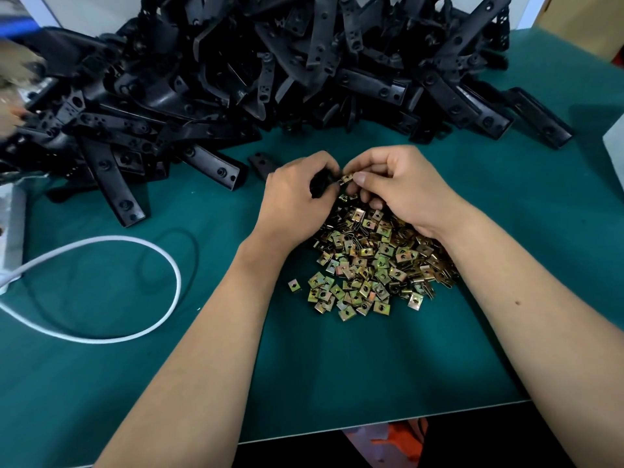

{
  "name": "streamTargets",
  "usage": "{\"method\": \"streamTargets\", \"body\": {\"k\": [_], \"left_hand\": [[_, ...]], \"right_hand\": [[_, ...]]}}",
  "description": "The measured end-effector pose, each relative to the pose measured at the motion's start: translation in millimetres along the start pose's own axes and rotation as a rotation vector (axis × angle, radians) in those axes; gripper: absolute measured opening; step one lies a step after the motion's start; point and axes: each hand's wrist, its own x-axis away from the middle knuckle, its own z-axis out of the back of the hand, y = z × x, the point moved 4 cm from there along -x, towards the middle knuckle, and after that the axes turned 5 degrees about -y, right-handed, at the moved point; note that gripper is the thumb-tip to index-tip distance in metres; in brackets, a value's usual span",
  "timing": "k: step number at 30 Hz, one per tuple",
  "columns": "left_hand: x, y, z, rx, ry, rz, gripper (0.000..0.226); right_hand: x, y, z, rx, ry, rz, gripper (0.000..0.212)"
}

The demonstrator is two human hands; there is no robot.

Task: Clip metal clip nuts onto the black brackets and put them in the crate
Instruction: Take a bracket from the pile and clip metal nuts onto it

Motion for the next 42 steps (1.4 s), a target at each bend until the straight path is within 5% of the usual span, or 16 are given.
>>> {"method": "streamTargets", "body": {"k": [3, 9, 13, 18, 27, 30, 42], "left_hand": [[2, 2, 3, -0.012, -0.007, 0.047, 0.029], [5, -6, 9, 0.035, -0.22, 0.146, 0.101], [5, -21, 15, 0.241, -0.255, 0.215, 0.101], [4, -27, 17, 0.097, -0.154, 0.174, 0.102], [2, -28, 26, 0.046, 0.138, 0.158, 0.11], [2, -28, 27, 0.073, 0.182, 0.155, 0.109], [-1, -9, 11, -0.031, 0.038, 0.044, 0.128]], "right_hand": [[0, -1, 0, -0.026, 0.002, 0.003, 0.021], [1, 0, 5, -0.073, 0.057, -0.008, 0.025], [0, -1, 7, -0.072, 0.07, -0.006, 0.022], [2, -2, 5, -0.021, 0.073, -0.019, 0.01], [5, -10, 2, 0.241, 0.095, 0.029, 0.03], [4, -10, 1, 0.349, 0.079, 0.069, 0.021], [2, -9, 4, -0.051, 0.078, 0.122, 0.018]]}}
